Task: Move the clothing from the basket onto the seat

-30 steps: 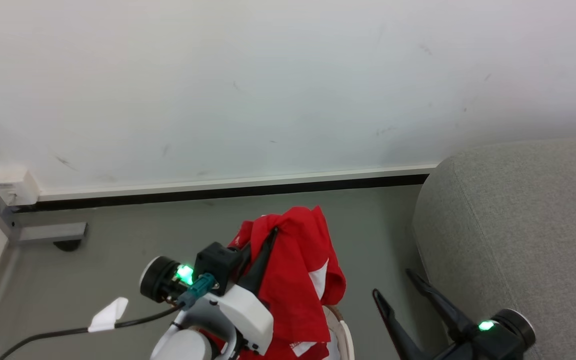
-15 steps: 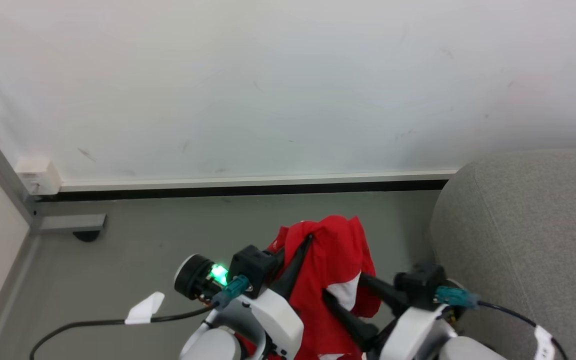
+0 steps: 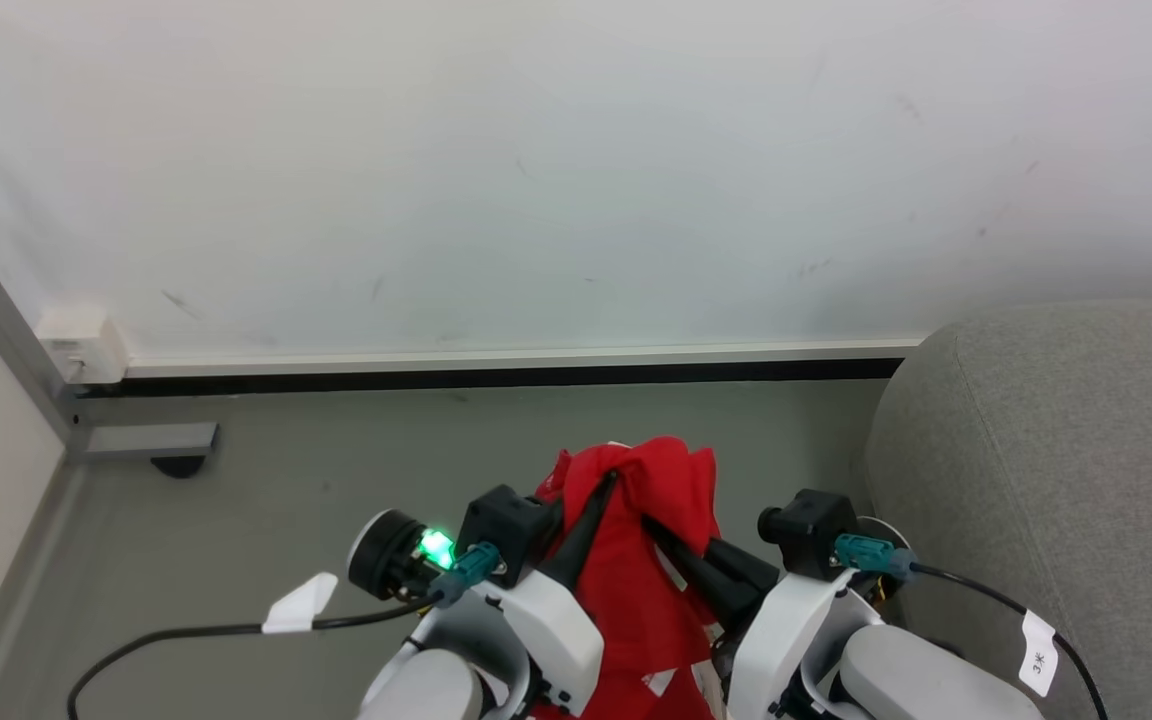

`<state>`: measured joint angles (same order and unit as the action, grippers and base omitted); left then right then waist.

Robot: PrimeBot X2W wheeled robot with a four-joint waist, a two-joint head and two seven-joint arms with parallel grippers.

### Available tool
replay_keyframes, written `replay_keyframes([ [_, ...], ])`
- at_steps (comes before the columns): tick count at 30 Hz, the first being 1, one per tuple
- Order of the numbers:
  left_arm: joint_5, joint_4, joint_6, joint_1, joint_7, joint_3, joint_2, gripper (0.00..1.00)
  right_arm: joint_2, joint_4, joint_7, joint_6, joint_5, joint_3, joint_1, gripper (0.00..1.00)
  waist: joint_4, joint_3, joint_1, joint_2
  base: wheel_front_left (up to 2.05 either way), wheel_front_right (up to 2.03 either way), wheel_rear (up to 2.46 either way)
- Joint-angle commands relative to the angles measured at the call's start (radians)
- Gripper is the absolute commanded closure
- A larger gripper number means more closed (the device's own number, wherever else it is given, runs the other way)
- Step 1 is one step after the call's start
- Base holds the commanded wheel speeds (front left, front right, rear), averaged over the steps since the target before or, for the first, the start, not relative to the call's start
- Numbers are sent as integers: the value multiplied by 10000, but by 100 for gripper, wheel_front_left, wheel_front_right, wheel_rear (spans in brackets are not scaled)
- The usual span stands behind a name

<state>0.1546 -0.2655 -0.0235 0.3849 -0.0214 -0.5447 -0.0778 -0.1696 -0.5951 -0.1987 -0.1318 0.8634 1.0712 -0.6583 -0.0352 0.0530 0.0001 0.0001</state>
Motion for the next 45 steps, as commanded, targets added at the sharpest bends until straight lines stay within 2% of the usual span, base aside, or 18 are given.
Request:
replay_keyframes([
  [1,158,-61,-64,98,-91,60,-80,100,-53,-154,-136,21,64,82,-207,100,14,-8,-1,-1,0,0,0],
  [9,211,-355,-241,18,-31,91,-206,100,-136,-652,-579,23,76,246,-576,100,96,-93,-1,-1,0,0,0],
  [10,220,-374,-254,-12,-41,86,-202,91,-142,-673,-594,23,80,257,-613,100,105,-106,-1,-1,0,0,0],
  [11,214,-388,-289,-42,-57,71,-202,64,-145,-687,-605,23,74,274,-637,100,115,-118,-1,-1,0,0,0],
  [12,232,-426,-302,-78,-24,56,-200,32,-152,-700,-616,23,64,282,-649,100,125,-129,-1,-1,0,0,0],
  [13,232,-426,-302,-78,-24,56,-200,32,-152,-700,-616,23,64,282,-649,100,125,-129,-1,-1,0,0,0],
  [14,206,-472,-310,-97,-16,35,-202,0,-178,-712,-657,23,-2,261,-654,100,139,-153,-1,-1,0,0,0],
  [21,241,-559,-349,-182,67,-65,-238,0,-438,-565,-672,21,-211,-55,-733,100,72,-163,-1,-1,0,0,0],
  [29,298,-502,-363,-476,26,-178,-402,0,-1161,-17,-670,21,-678,-774,-401,100,-525,-125,-1,-1,0,0,0],
  [36,362,-362,-383,-665,-32,-349,-344,0,-1824,486,-671,21,-1044,-1419,-239,100,-1444,-198,-1,-1,0,0,0],
  [45,558,-264,-237,-655,-101,-636,-179,0,-2431,1132,-637,21,-1325,-2025,-79,100,-2987,-331,-1,-1,0,0,0],
])
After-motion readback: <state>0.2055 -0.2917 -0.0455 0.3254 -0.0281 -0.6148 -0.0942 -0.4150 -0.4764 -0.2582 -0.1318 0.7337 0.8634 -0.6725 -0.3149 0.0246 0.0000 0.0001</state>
